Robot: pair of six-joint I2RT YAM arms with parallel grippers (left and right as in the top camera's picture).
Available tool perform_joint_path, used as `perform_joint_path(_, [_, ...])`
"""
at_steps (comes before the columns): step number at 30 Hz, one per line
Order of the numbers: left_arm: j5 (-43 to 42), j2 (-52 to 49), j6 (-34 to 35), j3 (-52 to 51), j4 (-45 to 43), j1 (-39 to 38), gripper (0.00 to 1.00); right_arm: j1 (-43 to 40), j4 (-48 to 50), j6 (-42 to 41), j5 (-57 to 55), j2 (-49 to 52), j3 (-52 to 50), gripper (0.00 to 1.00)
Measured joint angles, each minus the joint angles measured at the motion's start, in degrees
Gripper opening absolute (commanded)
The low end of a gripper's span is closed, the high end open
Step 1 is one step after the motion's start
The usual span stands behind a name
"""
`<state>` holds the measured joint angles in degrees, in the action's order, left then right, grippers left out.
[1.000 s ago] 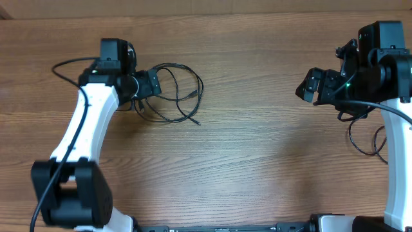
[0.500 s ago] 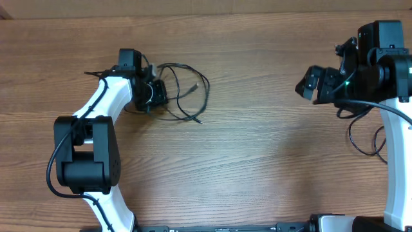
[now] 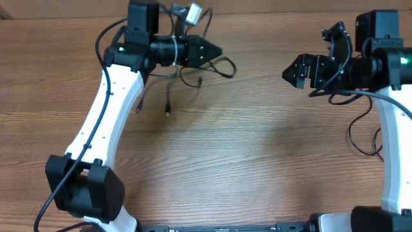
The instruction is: Untangle cables
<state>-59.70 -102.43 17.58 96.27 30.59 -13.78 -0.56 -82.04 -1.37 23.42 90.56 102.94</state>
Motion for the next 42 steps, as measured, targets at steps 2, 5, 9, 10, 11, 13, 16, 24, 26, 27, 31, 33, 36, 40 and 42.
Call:
perform_joint_path(2, [-2.4, 0.33, 0.02, 0.5, -2.1, -0.9, 0.04, 0.22, -0.09, 0.92, 1.09, 1.01, 0.0, 1.0])
perform_joint_path(5, [-5.55, 0.33, 1.79, 0.63, -7.34, -0.68, 0.04, 1.22, -0.24, 1.9, 2.43, 2.01, -0.02, 1.0])
perform_joint_path(9, [-5.2, 0.35, 3.8, 1.73, -11.3, -0.37, 0.04, 4.22, -0.7, 2.82, 3.93, 2.54, -0.04, 1.0])
perform_joint_path(10, [-3.87, 0.42, 4.59, 1.84, -10.88, -0.37, 0.04, 4.61, -0.74, 2.95, 4.02, 2.6, -0.04, 1.0])
perform_joint_path(11, [-1.97, 0.44, 5.51, 1.86, -10.03, -0.37, 0.04, 5.7, -1.14, 3.67, 4.26, 2.73, -0.04, 1.0])
perform_joint_path(13, [1.2, 0.44, 8.09, 1.88, -9.62, -0.39, 0.04, 7.37, -1.25, 4.37, 4.39, 2.73, -0.04, 1.0])
perform_joint_path(16, [3.91, 0.44, 12.31, 1.88, -12.17, -0.5, 0.04, 10.27, -0.09, 5.01, 4.7, 2.73, -0.07, 1.0])
perform_joint_path(24, [6.86, 0.44, 31.98, 1.95, -29.79, -1.25, 0.04, 14.58, 13.09, -0.13, 10.32, 2.73, -0.22, 1.0])
perform_joint_path(26, [7.5, 0.44, 38.1, 2.01, -35.67, -1.33, 0.04, 15.61, 15.96, -1.51, 11.15, 2.73, -0.22, 1.0])
perform_joint_path(27, [8.24, 0.44, 41.24, 2.03, -38.8, -1.49, 0.04, 16.57, 18.36, -2.16, 11.67, 2.73, -0.22, 1.0])
perform_joint_path(31, [13.05, 0.55, 54.18, 2.12, -44.13, -2.01, 0.04, 20.17, 26.08, -3.04, 12.33, 2.73, -0.28, 1.0])
perform_joint_path(33, [14.82, 0.55, 59.25, 2.12, -44.3, -2.01, 0.04, 21.51, 29.7, -3.1, 12.07, 2.75, -0.31, 1.0])
perform_joint_path(36, [16.33, 0.55, 64.04, 2.12, -44.61, -2.01, 0.04, 23.76, 35.45, -3.08, 10.73, 2.75, -0.31, 1.0])
perform_joint_path(40, [17.33, 0.55, 67.69, 2.12, -47.06, -1.99, 0.04, 25.0, 38.05, -3.13, 10.14, 2.75, -0.31, 1.0])
perform_joint_path(42, [17.66, 0.55, 71.32, 2.14, -50.4, -2.01, 0.04, 25.16, 38.95, -3.15, 9.66, 2.75, -0.31, 1.0])
